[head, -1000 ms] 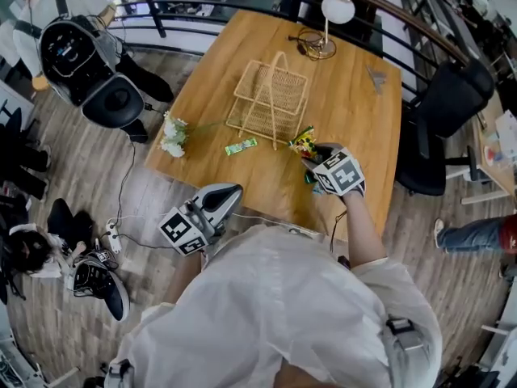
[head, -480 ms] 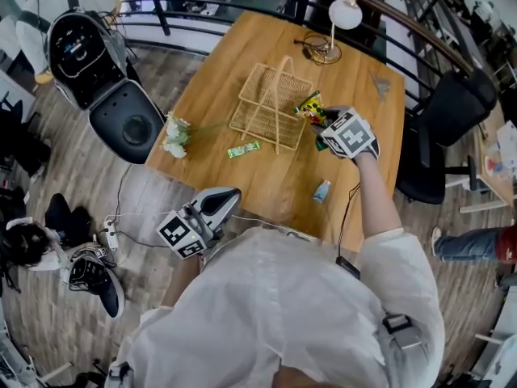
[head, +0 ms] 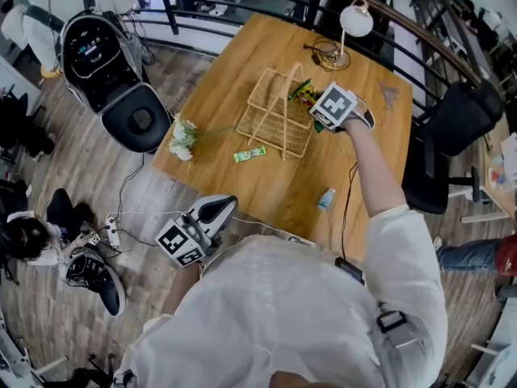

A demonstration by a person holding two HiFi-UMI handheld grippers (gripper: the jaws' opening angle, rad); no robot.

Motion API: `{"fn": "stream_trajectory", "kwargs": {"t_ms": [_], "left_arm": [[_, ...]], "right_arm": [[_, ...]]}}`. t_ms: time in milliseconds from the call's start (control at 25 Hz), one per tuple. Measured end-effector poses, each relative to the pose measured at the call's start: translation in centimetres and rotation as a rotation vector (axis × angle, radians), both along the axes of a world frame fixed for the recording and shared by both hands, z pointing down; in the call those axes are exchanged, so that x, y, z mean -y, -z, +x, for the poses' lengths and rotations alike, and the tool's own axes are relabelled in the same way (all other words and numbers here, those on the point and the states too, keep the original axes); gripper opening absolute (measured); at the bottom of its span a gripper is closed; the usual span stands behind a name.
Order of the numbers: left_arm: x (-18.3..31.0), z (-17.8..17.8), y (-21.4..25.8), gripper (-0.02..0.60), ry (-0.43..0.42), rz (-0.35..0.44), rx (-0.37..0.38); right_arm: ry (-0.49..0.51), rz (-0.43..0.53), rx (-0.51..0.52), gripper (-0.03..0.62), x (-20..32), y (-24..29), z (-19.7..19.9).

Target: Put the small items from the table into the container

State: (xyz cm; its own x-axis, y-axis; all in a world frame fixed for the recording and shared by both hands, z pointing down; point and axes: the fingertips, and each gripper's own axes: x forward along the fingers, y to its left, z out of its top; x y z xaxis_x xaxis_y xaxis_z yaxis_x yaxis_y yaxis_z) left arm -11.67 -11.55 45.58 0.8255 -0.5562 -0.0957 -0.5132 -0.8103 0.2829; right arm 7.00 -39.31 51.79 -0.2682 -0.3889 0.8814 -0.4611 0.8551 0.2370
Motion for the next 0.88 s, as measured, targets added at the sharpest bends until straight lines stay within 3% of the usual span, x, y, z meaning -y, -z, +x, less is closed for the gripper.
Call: {"fn": "stream_trajectory", "kwargs": {"t_ms": [480, 760, 880], "left_arm": [[-0.1, -3.0, -0.5, 0.006, 0.110, -0.018, 0.007], [-0.2, -4.4, -0.6, 0.006, 0.165, -0.021, 0.002], [0.1, -4.5, -0.3, 0.006, 0.165, -0.012, -0.015]], "right_arm": [[0.155, -0.016, -0.023, 0.183, 3.9, -3.6, -5.7], [0.167, 0.012, -0.010, 0.184, 4.6, -4.8, -6.5], [0.140, 0.041, 0.054, 0.224, 4.9, -4.2, -6.5]]}}
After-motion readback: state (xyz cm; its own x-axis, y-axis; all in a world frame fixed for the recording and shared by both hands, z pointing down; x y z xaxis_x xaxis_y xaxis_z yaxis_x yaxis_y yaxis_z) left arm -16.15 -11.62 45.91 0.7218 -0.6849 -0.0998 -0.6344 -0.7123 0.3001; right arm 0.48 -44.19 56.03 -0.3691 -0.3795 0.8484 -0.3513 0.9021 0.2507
